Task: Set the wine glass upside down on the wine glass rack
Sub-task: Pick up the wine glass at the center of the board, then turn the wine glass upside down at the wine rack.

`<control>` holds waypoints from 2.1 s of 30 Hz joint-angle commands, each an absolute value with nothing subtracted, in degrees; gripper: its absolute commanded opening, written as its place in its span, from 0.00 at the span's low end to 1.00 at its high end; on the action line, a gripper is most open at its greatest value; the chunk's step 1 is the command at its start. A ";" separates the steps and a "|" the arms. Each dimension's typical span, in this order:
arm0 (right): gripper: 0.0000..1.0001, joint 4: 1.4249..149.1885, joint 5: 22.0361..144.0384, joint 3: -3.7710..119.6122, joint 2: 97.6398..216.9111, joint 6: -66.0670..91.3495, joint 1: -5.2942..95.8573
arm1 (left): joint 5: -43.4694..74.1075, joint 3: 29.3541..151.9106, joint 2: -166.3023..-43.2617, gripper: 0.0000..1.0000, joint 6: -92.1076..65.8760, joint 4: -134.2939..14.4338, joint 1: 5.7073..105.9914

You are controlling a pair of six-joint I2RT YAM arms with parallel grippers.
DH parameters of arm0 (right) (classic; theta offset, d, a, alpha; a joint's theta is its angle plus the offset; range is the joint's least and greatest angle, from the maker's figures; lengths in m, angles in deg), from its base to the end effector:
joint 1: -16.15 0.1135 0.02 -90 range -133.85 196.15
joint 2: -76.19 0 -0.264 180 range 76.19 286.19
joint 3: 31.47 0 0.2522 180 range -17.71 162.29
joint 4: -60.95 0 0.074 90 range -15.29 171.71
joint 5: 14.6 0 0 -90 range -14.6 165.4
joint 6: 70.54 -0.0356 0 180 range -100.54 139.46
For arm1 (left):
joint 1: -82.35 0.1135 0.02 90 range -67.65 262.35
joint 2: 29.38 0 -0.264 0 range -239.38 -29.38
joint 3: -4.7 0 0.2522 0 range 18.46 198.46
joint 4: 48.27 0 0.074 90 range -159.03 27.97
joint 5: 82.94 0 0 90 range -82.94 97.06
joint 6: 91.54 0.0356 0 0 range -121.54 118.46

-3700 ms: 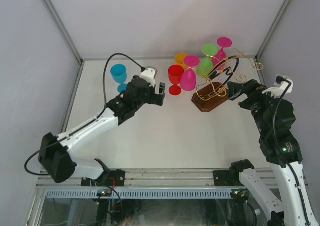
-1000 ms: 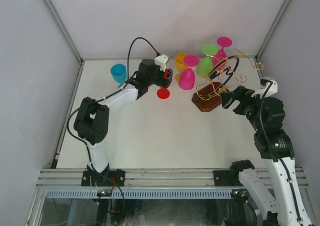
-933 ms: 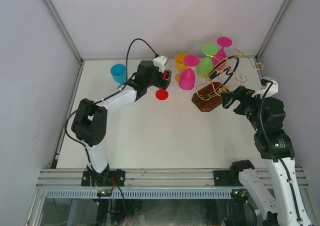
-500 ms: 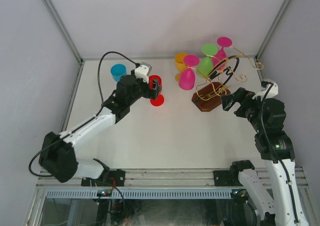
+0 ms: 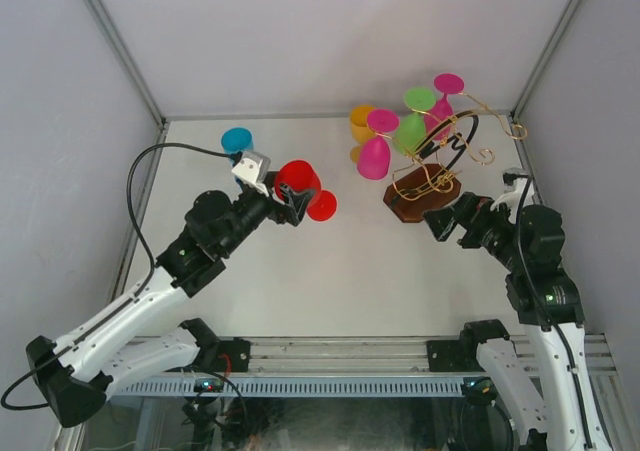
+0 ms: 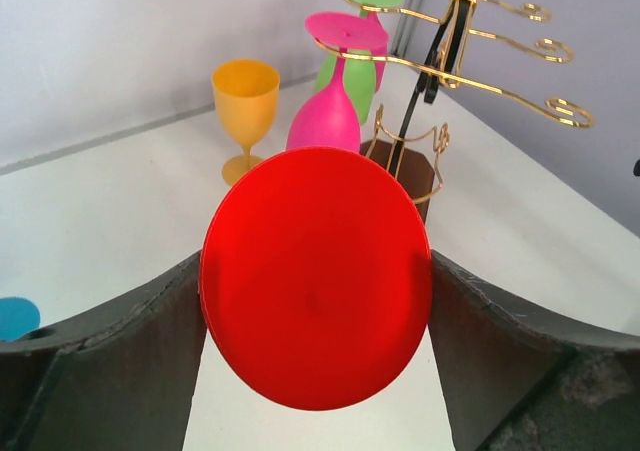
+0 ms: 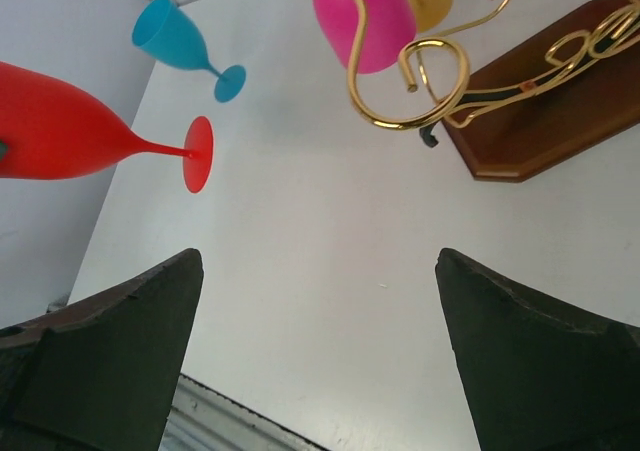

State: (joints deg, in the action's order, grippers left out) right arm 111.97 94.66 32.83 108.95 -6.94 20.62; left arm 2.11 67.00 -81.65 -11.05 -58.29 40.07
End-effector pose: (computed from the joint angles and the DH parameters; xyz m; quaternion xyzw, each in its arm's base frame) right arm 0.1131 0.0206 0.3524 0.0583 0.8087 0.2831 0.5123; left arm 0.1621 -0.1432 0.3662 0.1700 0.6863 -0.2811 0.6489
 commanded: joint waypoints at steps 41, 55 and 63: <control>0.84 53.43 59.91 12.19 124.84 -39.22 71.75 | 0.09 68.14 -68.00 0.77 -13.04 -61.94 30.77; 0.54 47.30 68.50 12.81 132.95 -40.09 68.45 | 1.29 67.14 -66.90 0.77 -14.14 -58.71 29.62; 0.31 45.81 67.92 12.87 134.11 -38.94 68.12 | 0.92 64.89 -64.49 0.76 -14.90 -57.76 29.44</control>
